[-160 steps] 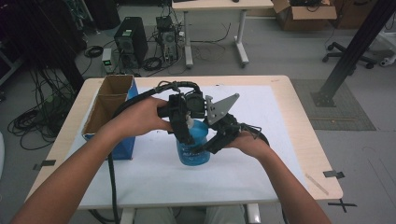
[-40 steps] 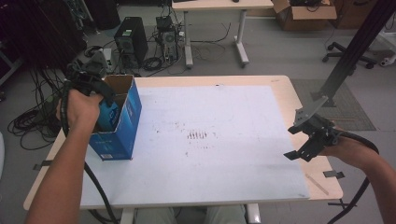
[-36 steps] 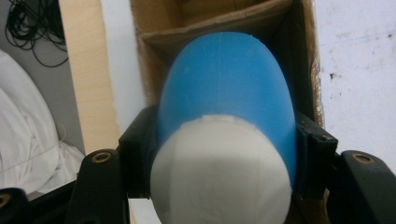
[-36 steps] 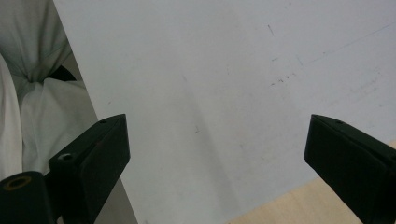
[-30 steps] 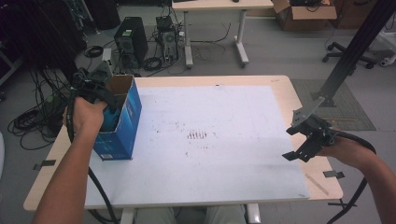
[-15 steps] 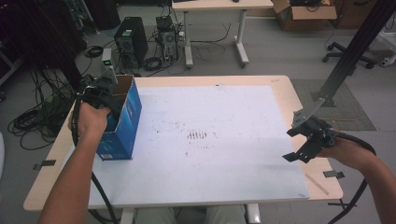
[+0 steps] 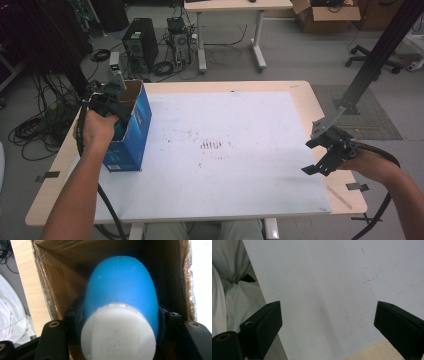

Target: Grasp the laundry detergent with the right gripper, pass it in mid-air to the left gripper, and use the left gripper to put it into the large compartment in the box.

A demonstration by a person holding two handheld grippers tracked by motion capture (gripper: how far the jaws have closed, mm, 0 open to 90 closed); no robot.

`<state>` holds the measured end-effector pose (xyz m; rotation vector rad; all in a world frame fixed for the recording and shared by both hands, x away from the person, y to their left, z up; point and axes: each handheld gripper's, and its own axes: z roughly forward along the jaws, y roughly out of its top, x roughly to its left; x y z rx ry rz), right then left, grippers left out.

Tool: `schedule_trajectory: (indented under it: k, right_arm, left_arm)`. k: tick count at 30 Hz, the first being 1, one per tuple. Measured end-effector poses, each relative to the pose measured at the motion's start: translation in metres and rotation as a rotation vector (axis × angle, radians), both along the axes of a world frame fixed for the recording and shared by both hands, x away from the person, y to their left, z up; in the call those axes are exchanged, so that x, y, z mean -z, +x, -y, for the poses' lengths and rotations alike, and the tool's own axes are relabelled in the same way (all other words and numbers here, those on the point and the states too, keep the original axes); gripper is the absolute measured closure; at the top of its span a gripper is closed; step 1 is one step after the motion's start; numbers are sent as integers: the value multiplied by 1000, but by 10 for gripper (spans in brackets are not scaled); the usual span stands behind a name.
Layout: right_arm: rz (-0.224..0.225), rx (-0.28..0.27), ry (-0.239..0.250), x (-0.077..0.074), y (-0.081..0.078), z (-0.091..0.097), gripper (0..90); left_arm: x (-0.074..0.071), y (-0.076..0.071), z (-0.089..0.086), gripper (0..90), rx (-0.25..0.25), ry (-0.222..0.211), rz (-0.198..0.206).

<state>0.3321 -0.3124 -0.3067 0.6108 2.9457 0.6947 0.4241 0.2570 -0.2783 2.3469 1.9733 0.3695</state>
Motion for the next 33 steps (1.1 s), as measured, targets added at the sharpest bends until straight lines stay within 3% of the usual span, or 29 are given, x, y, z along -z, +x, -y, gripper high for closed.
schedule_trajectory:
  k: [13, 18, 25, 33]
  right_arm:
    - [-5, -9, -1, 1, 0, -3, 80]
    - [-5, -7, 0, 1, 0, -4, 80]
    - [-2, -10, 2, -3, -1, -6, 80]
    - [5, -12, 2, -6, -5, -7, 81]
  left_arm:
    - [-2, -2, -4, 340, 8, -33, 6]
    - [-9, -3, -5, 304, 9, -55, 16]
    - [-24, -7, -8, 237, 6, -52, 20]
    - [-44, -15, -9, 225, 22, -57, 42]
